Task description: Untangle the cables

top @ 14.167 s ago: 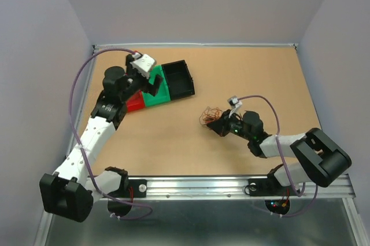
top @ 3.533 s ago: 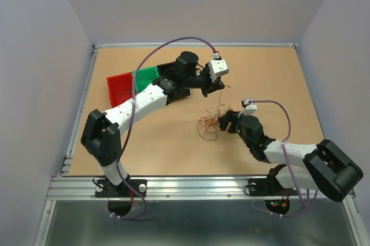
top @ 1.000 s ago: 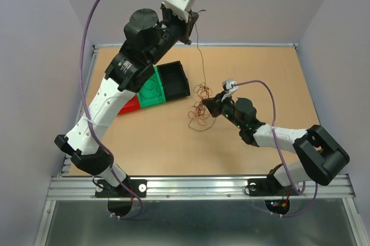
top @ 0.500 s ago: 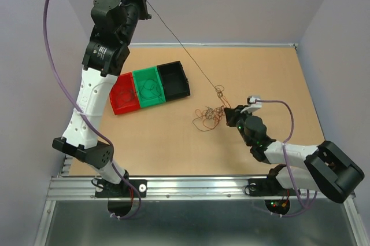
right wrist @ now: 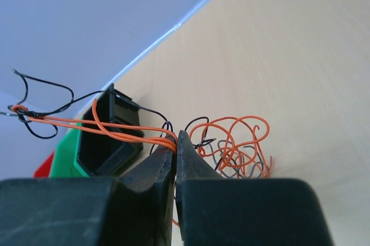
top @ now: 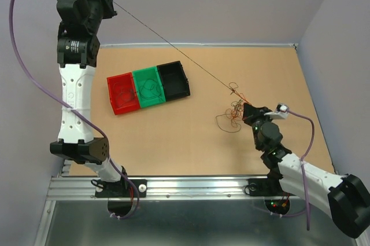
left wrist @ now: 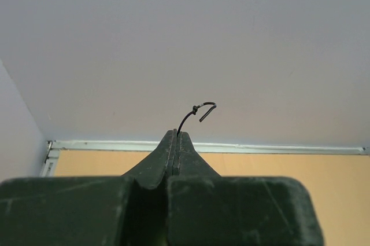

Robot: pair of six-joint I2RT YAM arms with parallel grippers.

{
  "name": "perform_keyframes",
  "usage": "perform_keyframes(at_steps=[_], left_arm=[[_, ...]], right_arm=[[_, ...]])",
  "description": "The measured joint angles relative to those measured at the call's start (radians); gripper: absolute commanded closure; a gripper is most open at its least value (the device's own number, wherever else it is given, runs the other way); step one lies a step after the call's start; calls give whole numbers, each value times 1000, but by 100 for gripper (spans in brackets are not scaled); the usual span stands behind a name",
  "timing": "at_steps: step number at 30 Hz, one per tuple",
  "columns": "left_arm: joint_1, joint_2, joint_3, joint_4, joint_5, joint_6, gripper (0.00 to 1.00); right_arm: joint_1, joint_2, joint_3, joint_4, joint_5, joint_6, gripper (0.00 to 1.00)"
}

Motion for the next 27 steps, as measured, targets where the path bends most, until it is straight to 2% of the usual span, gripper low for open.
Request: perform_keyframes(at_steps=[3,7,9,12,13,15,17,20,21,23,24,27], left_arm=[[71,0,-1,-15,77,-58,100],[224,0,-12,-46,261,-171,100],[297,0,-32,-6,282,-190,100],[399,-17,-111,131,290,-199,100],[414,-41,-167,179,313,-198,100],[406,-80,-240,223,359,-194,100],[348,-122,-317,288,432,-154,100],[221,-187,-393,329,470,-88,100],[171,-220,-421,336,484,-58,100],[119,-270,-447,349,504,-27,100],[113,-290,-450,355,513,-18,100],[111,-355,-449,393,543,-2,100]], right_arm=[[0,-19,0,-24,17,53,94],[0,-69,0,-61,31,156,91],[-5,-111,-9,-106,86,173,89],[-45,-166,-62,-221,193,183,71],[-50,-176,-71,-256,208,177,71],[-51,-180,-72,-298,209,152,70],[-51,-194,-72,-314,198,117,68],[-51,-226,-72,-322,171,64,65],[-51,-237,-72,-325,167,53,45],[-51,-266,-72,-330,158,31,14],[-51,-275,-71,-334,154,25,2],[-51,-288,-67,-337,73,-53,0]])
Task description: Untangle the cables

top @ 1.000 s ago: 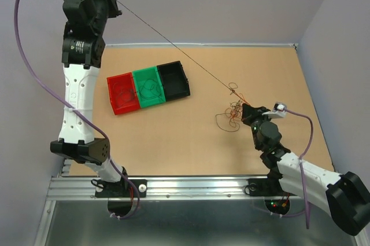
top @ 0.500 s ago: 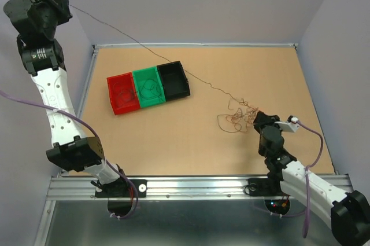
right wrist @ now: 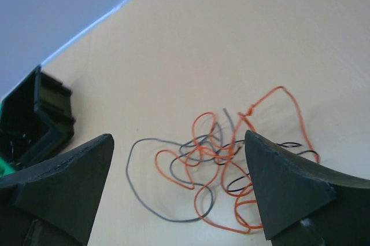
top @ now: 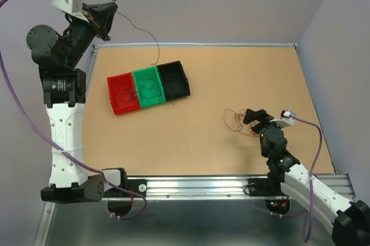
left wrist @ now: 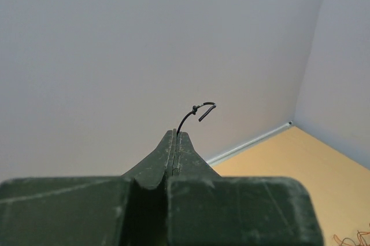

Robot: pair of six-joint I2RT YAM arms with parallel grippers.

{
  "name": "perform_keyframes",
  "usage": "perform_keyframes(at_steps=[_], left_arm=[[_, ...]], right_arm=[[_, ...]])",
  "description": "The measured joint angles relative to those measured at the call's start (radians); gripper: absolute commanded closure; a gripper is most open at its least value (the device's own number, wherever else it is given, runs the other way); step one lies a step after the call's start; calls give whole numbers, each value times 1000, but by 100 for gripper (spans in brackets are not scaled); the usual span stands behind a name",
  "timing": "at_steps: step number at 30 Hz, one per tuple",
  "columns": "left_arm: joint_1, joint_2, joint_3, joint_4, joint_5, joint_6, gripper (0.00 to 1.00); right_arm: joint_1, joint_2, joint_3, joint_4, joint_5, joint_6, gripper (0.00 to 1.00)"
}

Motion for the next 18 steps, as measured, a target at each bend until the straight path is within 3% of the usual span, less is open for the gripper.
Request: perform_keyframes(at_steps=[7,13,18], left_arm=[[-2,-38,46,39,89,-11,100],[-16,8,62,40,139,-51,100],[-22,29,62,29,149,-66,100]], right_arm=[[0,140,134,63,-425,-216,3],[7,414,386,171,-869,-362,3],[85,617,525,241,-1088,-447,3]])
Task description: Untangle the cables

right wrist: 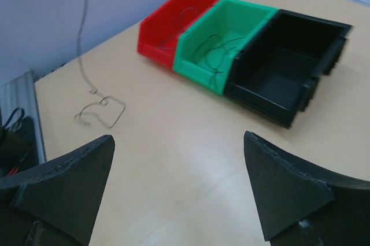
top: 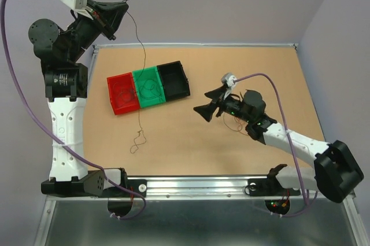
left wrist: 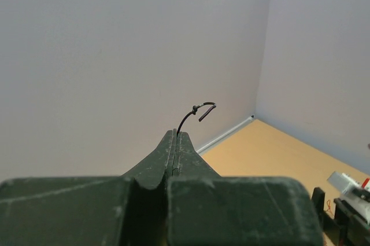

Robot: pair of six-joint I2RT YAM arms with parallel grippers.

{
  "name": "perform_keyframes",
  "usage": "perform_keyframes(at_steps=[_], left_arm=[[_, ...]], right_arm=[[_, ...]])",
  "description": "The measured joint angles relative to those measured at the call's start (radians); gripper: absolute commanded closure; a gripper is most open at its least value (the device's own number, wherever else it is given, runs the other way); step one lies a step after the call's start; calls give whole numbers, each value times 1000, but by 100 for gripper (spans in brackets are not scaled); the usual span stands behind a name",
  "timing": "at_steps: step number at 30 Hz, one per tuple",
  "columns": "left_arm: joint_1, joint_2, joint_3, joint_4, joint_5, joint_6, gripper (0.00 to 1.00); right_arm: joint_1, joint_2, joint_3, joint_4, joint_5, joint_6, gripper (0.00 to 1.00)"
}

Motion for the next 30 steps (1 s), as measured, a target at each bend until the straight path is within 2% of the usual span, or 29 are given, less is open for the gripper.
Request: perform_keyframes(at_steps=[7,11,20,25,26,29,30], left_arm=[[0,-4,0,2,5,-4,100],[0,-8,0,1,4,-5,100],[0,-19,0,4,4,-15,100],[-20,-19,0,5,3,-19,100],[-25,-19,0,5,3,-19,100],[-29,-19,0,4,3,-19,100],[-28,-19,0,4,3,-19,100]], right_arm=[[122,217,148,24,-124,-63,2],[163,351,269,46,-128,-65,3],[198,610,542,91,57,-54,8],[198,730,651,97,67,-37,17],[198,747,661,98,63,-32,25],[204,769,664,100,53,-23,27],[208,775,664,99,49,-19,34]])
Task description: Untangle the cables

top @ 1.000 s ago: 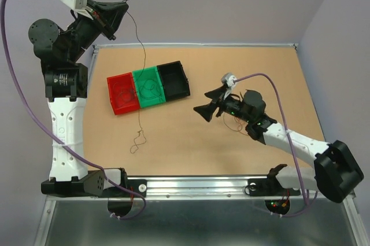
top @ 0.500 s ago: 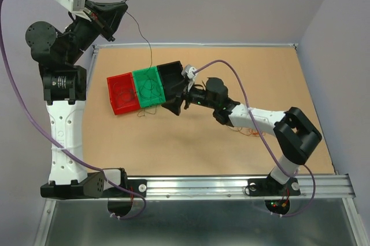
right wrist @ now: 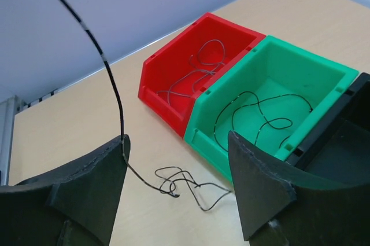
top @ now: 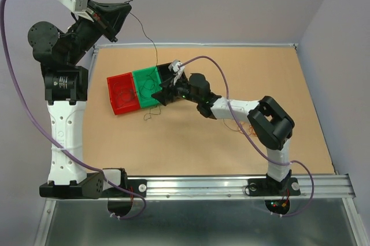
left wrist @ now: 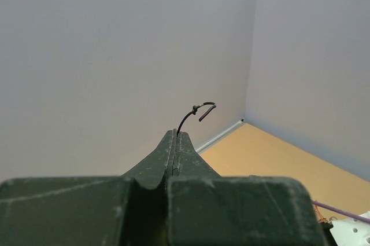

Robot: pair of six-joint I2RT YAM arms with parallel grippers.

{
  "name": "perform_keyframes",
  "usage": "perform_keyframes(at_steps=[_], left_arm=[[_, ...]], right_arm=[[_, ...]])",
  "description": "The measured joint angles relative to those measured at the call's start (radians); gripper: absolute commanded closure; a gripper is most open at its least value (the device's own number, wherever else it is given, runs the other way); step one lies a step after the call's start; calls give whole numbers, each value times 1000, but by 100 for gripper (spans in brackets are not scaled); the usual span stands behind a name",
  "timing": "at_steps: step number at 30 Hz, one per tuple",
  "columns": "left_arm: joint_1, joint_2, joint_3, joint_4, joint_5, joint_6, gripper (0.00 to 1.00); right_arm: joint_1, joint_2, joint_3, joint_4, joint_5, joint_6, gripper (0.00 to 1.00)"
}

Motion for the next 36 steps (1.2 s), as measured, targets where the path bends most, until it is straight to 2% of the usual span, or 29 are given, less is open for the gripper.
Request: perform_keyframes(at_steps=[2,3,6,14,20,31,36], left_arm=[[0,0,0,0,0,0,100],[0,0,0,0,0,0,100],[0,0,0,0,-1,0,100],[0,10,-21,-17,-30,24,100],[0,67,-47,-31,-37,50,100],[-6,99,-217,-8,-72,106,100],[-21,135,-264,36,-92,131,100]], right_arm=[[6,6,0,2,-6,5,46],[10,9,0,7,-11,13,66],[14,16,6,22,-18,24,99],[17,-1,-3,27,48,39,99],[15,-87,6,-36,134,26,99],[-31,-94,316,-256,204,9,100],[-53,-58,427,-297,254,11,99]])
